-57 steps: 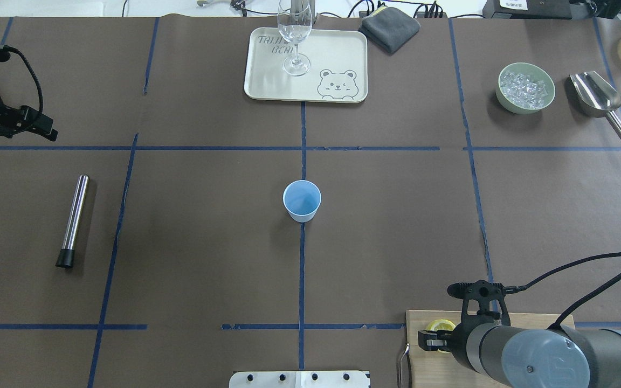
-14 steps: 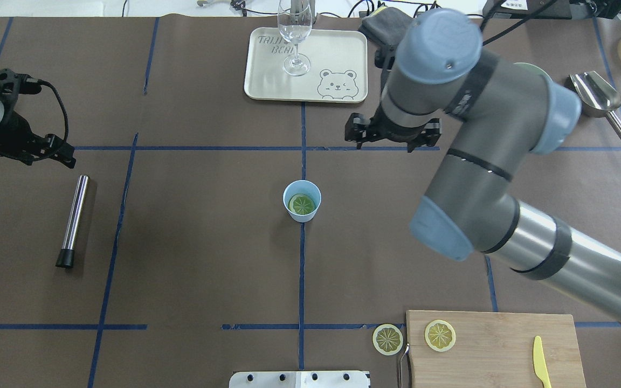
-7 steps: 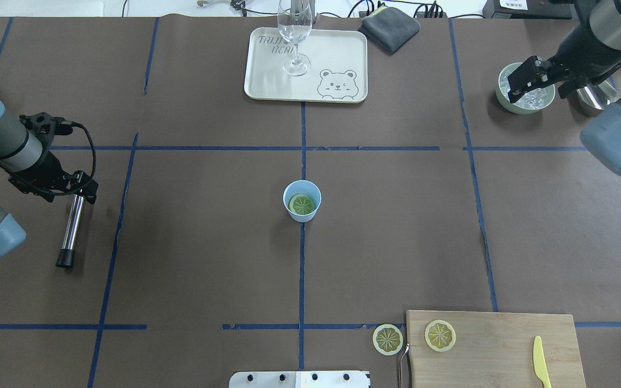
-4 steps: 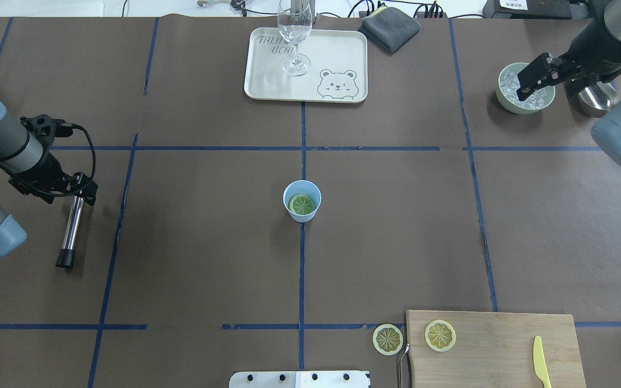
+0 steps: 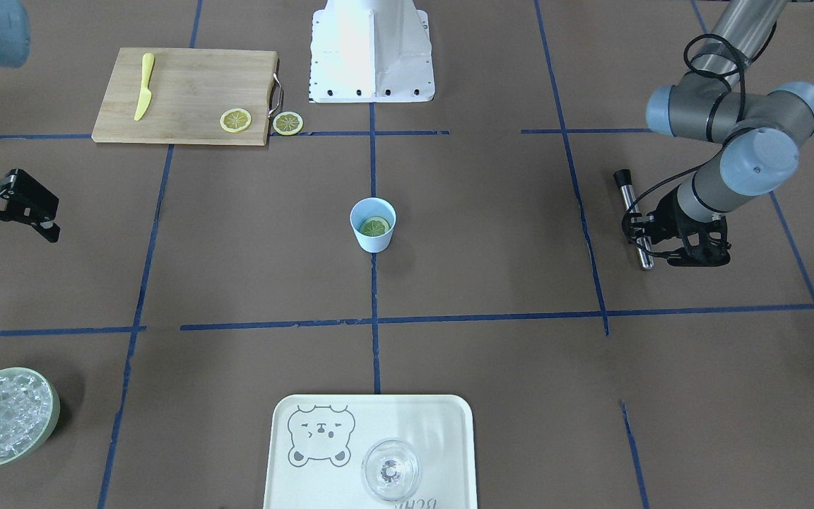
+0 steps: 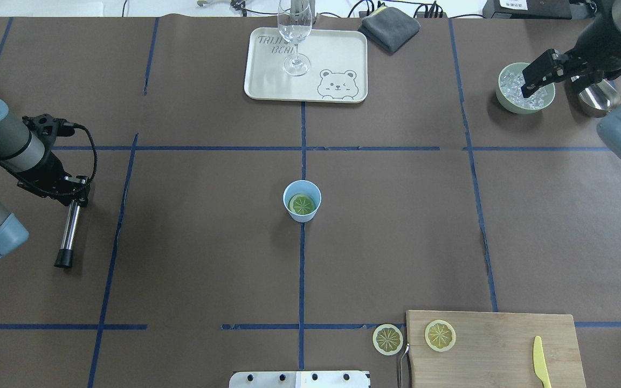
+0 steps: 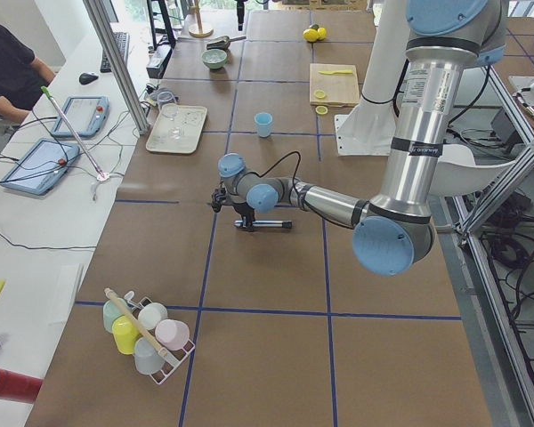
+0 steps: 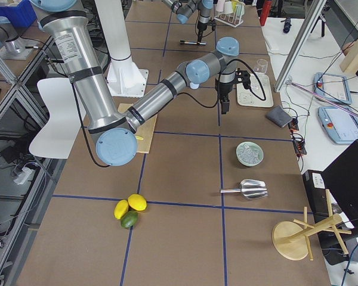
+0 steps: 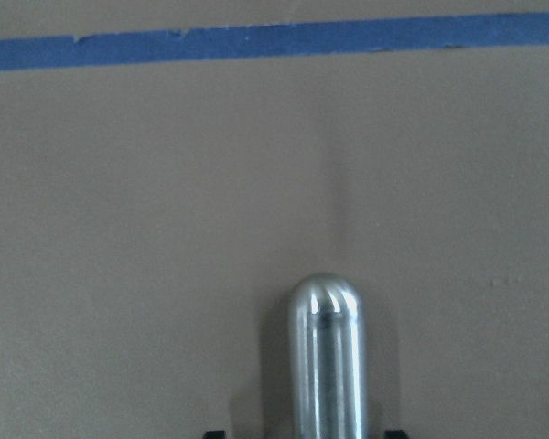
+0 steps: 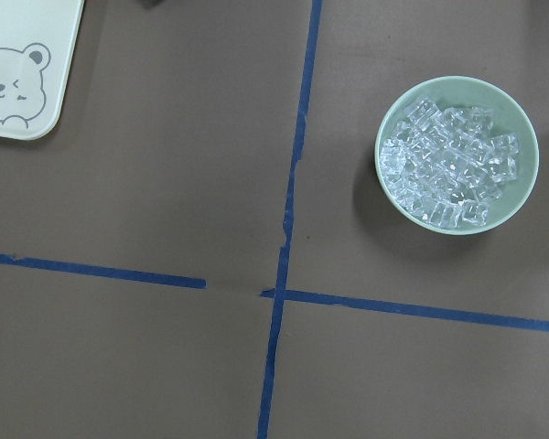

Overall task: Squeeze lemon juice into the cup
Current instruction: 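Withdraw the right arm while the left gripper grasps the metal muddler, then lift the metal muddler upright with the left gripper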

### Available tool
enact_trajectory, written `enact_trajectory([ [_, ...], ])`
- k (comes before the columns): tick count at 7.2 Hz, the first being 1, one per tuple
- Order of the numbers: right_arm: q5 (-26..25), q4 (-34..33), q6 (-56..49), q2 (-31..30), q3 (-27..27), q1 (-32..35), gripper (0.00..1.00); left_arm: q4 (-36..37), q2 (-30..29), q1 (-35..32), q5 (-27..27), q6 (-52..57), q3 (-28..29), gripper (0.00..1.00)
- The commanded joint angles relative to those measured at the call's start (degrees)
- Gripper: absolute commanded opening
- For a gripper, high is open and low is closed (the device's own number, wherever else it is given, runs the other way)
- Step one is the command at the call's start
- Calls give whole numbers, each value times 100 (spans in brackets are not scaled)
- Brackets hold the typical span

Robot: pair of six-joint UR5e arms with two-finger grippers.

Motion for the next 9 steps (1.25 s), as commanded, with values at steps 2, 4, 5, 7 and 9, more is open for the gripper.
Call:
enact_trajectory([
  [2,108,0,-7,-9,6,67,100,25,57,-17,34,-45,-224,0],
  [4,275,-9,-539,-350,-2,373,100,43,137,-131,339,34,-673,0],
  [5,389,-18,-935,-604,-29,610,100,25,94,-158,986,52,-822,0],
  [7,425,-9,-1551,-1193,-46,997,100,34,-38,-211,2015,43,-1252,0],
  [9,539,0,-2393,-1825,-55,1471,100,34,-607,-202,2898,-53,-1429,0],
])
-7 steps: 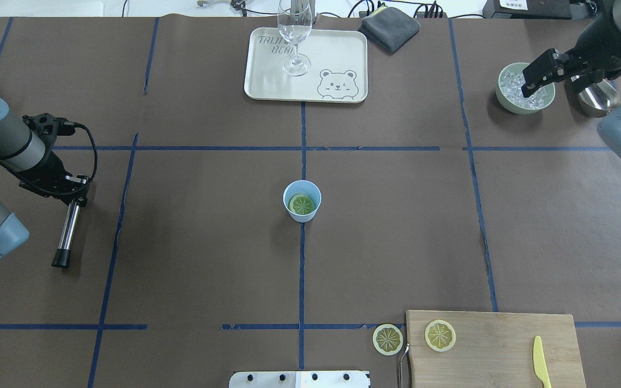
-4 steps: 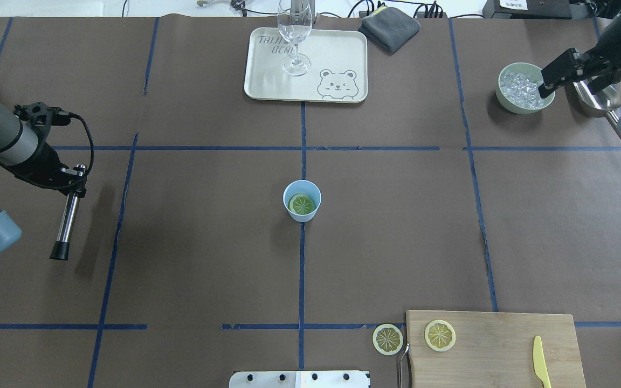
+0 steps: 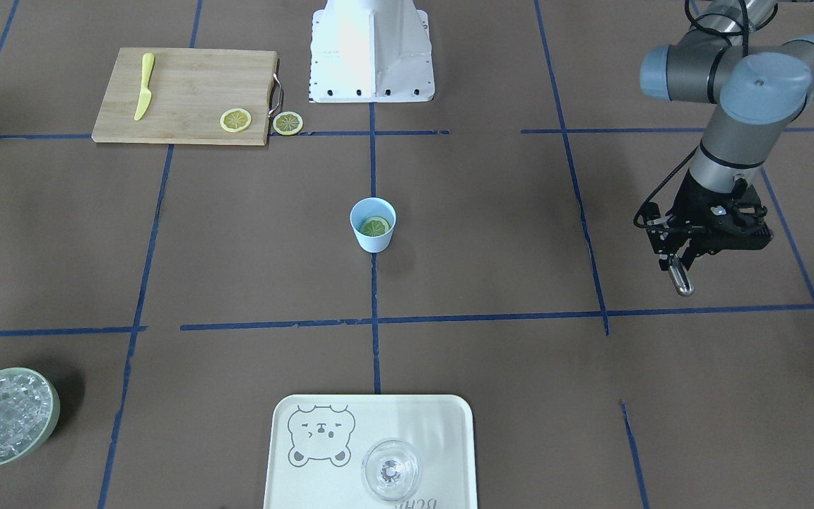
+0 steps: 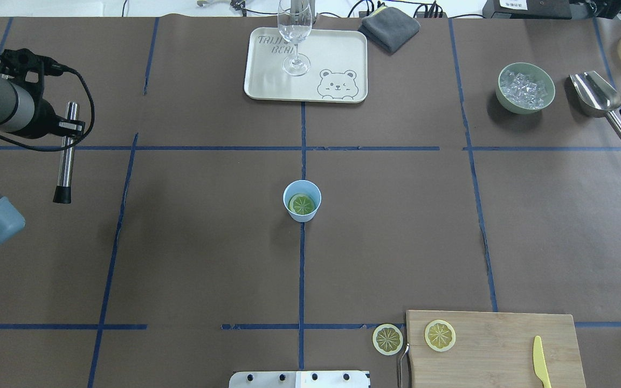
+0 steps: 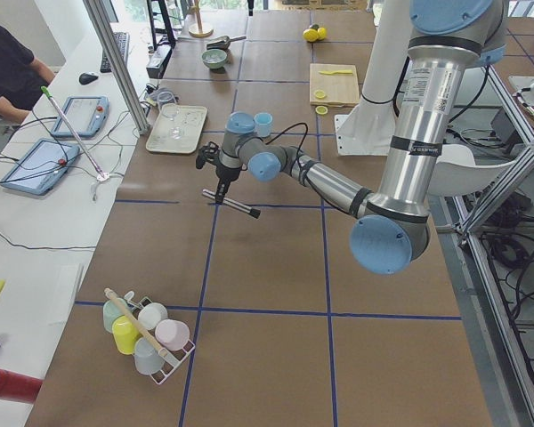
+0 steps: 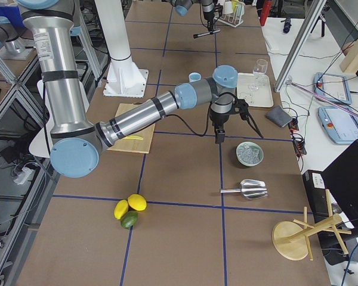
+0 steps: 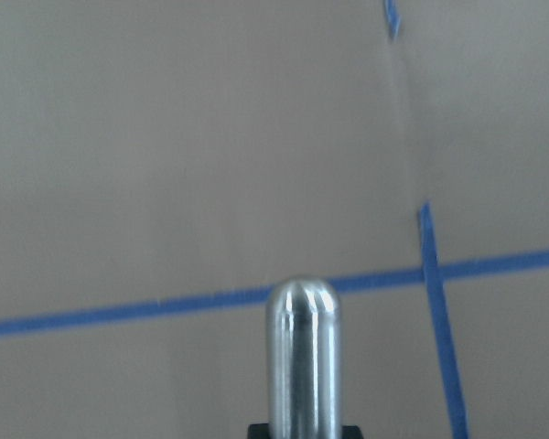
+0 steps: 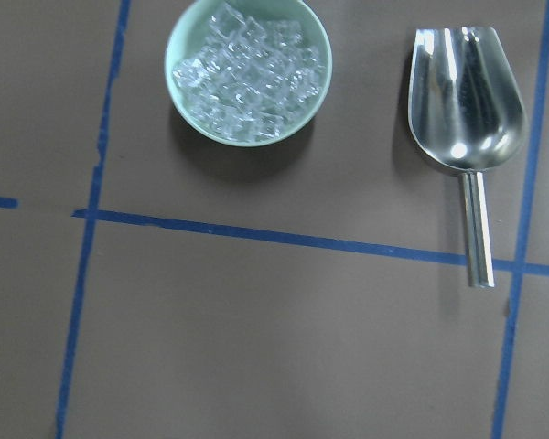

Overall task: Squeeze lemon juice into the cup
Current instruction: 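Lift the metal muddler upright with the left gripper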

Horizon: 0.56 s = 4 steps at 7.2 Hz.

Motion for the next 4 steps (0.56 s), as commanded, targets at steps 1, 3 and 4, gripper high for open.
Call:
enact_trajectory([
  [1,76,3,-782,-528,-68,471,100,-17,-536,-3,433,46,-270,0],
  [3,374,30,-1004,-521,-663,918,100,-959,-828,6,425,406,-272,0],
  [4,392,143,-1536,-504,-1084,1183,100,-1358,-820,6,407,364,-272,0],
])
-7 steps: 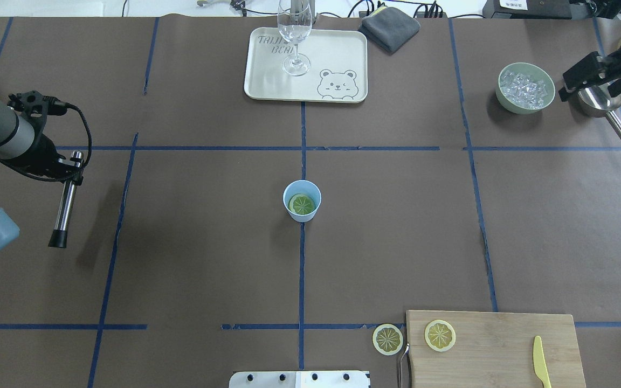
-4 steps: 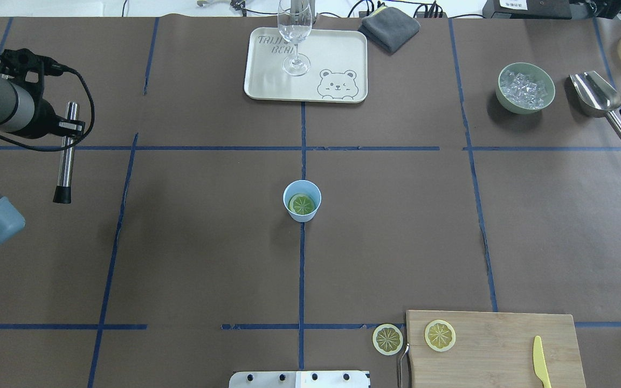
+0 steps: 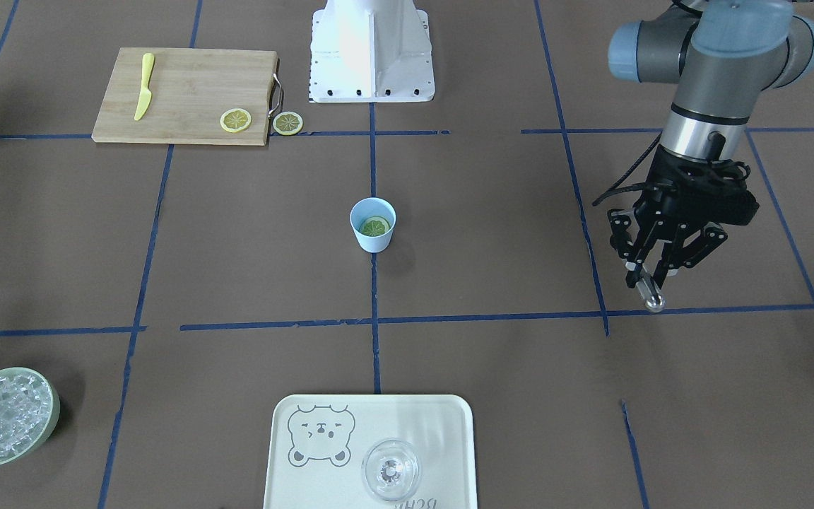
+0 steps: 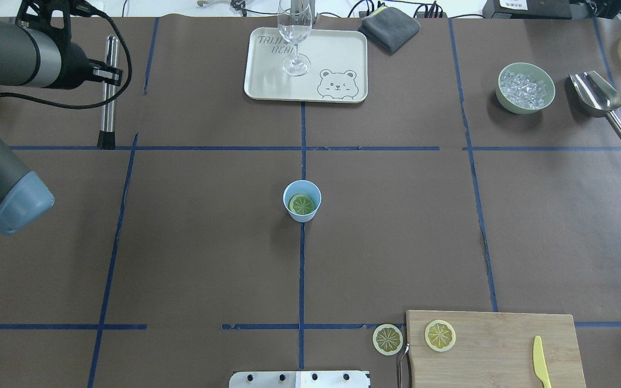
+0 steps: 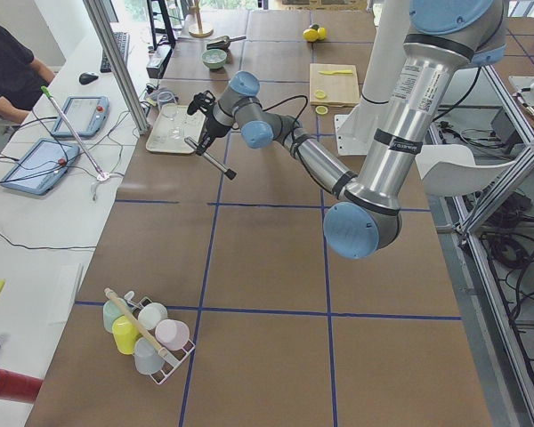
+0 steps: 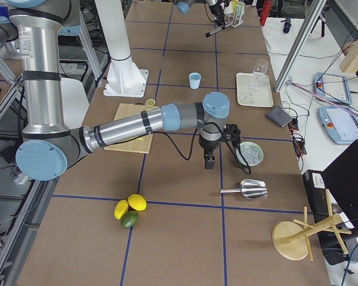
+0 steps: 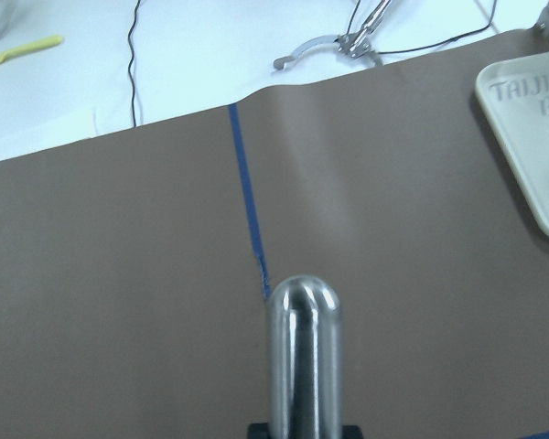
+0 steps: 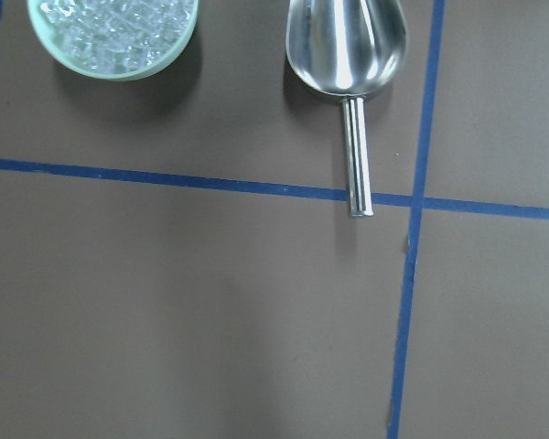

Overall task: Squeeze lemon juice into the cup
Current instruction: 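Lift the metal muddler upright with the left gripper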

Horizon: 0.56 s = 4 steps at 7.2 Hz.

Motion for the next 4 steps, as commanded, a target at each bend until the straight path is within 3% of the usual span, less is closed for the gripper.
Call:
enact_trajectory([
  [1,81,112,-550,59,-802,509,100,-869,-55,0,-19,-138,-111,0],
  [3,20,697,-534,104,-937,537,100,-2377,-55,9,25,-901,-86,0],
  [4,20,832,-446,121,-963,546,100,-2480,-107,44,42,-895,-138,0],
])
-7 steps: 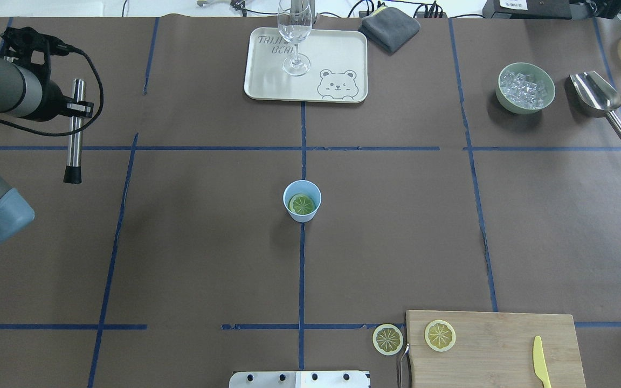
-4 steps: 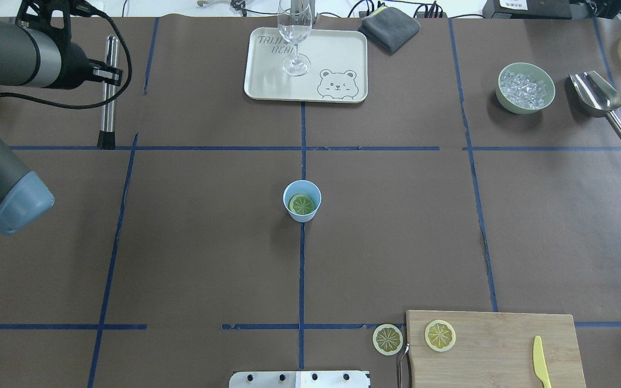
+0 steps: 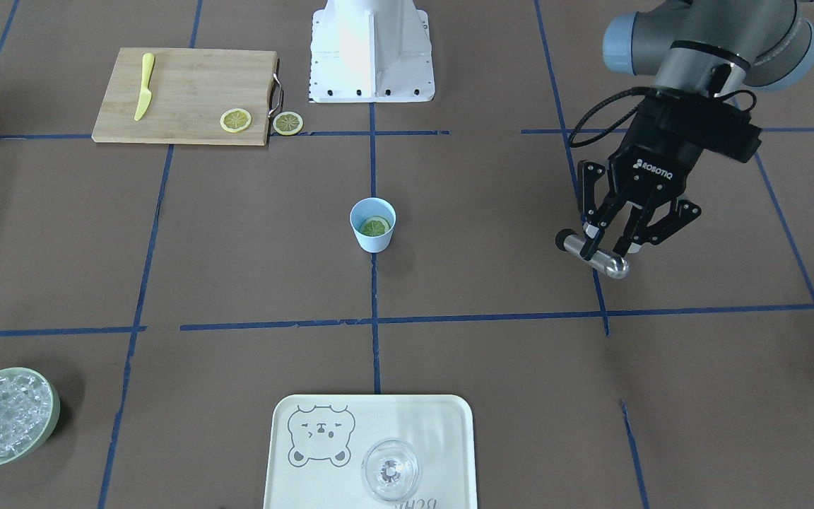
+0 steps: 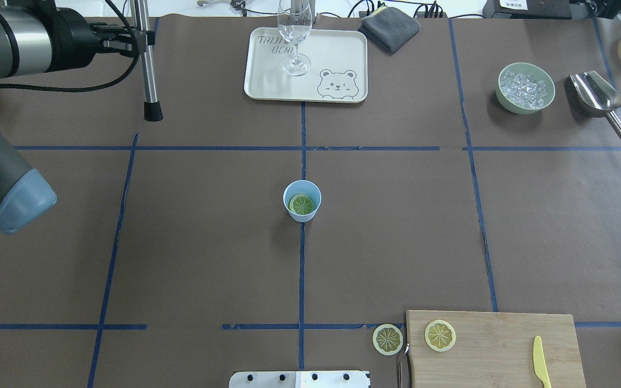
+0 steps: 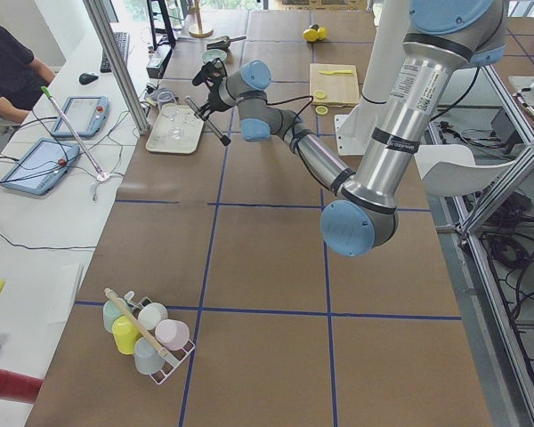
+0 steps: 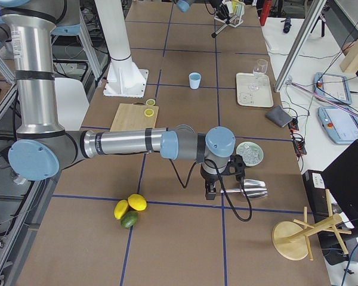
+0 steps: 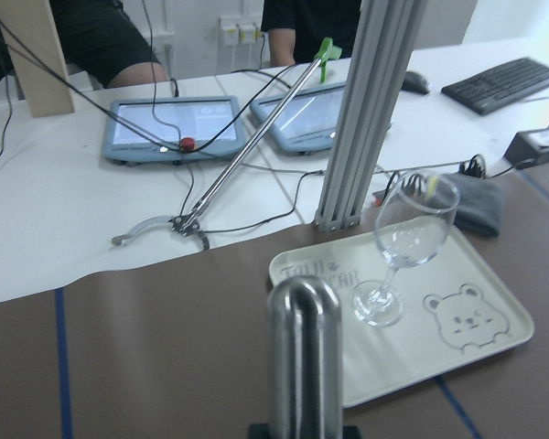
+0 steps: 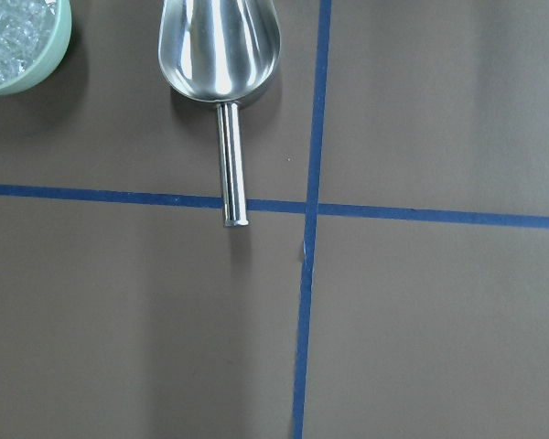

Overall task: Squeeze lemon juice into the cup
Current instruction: 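Lift the metal muddler upright with the left gripper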

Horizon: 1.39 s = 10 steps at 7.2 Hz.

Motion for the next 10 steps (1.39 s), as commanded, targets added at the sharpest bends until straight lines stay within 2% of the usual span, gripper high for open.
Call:
enact_trajectory([
  [1,-5,253,109,-18,3,27,100,-437,-214,107,151,-149,-101,0],
  [2,22,253,127,-18,-5,18,100,-429,-225,491,1022,-158,-389,0],
  [4,48,253,127,8,-14,18,100,-429,-225,1378,2631,-167,-567,0],
  [5,57,253,127,0,-40,18,100,-437,-225,1748,3152,-167,-820,0],
  [6,57,253,127,17,-49,18,100,-437,-251,2065,3358,-158,-1005,0],
  [7,57,253,127,35,-40,18,100,-463,-347,2590,4117,-149,-1112,0],
  [8,57,253,127,35,-40,27,100,-464,-435,3396,5438,-123,-1069,0],
  [10,48,253,136,35,-49,27,100,-473,-662,4428,6887,-88,-851,0],
])
